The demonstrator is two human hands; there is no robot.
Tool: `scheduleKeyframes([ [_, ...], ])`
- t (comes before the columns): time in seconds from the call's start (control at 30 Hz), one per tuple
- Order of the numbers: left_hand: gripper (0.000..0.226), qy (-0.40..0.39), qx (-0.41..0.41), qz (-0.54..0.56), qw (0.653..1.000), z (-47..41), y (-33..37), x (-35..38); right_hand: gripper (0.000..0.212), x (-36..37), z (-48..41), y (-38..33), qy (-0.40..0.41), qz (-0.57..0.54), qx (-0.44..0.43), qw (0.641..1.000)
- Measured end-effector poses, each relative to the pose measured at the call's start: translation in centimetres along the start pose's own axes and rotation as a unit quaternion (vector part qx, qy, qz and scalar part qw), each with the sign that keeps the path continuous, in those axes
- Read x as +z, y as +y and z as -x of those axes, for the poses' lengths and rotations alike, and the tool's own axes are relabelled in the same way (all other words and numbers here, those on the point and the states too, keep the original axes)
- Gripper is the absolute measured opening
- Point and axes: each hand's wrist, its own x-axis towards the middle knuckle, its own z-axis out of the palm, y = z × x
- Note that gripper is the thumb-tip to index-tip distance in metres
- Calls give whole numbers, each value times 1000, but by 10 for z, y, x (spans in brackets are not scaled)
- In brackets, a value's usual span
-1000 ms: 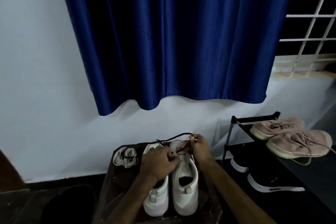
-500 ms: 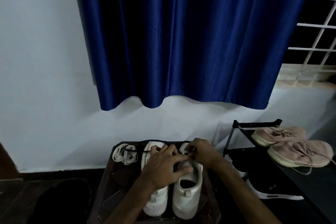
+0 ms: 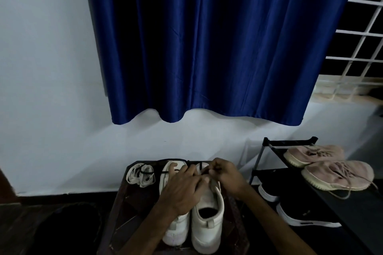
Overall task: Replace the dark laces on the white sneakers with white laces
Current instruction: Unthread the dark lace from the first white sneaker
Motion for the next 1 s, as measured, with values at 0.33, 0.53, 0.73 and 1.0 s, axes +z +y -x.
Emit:
scheduleKeyframes([
  [0.33, 48, 15, -25, 60, 998, -1, -5, 3, 14, -60, 12, 10, -22, 271, 31, 962],
  [0.53, 41, 199, -181, 378, 886, -1, -12, 6, 21, -11, -9, -27, -95, 327, -81, 937],
  [0.73, 40, 101, -92, 275, 952, 0, -13, 8, 9, 9, -14, -27, -53, 399, -61, 914],
  [1.0, 66, 29, -133, 188, 973, -4, -11, 13, 9, -38, 6, -18, 14, 117, -6, 993],
])
